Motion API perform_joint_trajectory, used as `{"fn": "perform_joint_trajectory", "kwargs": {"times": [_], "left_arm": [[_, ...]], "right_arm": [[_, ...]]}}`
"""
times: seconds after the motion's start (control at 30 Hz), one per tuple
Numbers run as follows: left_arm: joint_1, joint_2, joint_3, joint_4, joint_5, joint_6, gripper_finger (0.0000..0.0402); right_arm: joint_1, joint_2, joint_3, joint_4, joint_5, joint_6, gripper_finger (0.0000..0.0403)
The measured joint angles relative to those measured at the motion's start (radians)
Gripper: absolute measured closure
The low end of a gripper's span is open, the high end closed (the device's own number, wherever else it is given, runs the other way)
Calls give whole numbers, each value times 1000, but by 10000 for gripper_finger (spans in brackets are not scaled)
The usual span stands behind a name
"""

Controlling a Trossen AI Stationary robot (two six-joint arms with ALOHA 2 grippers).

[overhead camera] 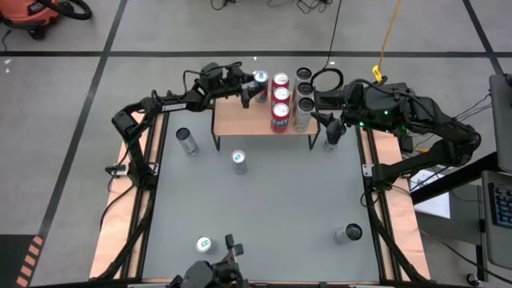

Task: Place canned beverage on shelf
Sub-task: Put the middle blue can on the shelf

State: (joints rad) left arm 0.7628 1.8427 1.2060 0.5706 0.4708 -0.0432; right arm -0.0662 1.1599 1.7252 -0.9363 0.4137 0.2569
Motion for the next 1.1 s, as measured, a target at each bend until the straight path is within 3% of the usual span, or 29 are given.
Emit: {"fn": "perform_joint_trajectory", "kwargs": {"times": [1.1], "left_arm": [[2,-42,29,-59,4,-2,131]], "right_arm": [[0,0,0,0,0,4,140]]}}
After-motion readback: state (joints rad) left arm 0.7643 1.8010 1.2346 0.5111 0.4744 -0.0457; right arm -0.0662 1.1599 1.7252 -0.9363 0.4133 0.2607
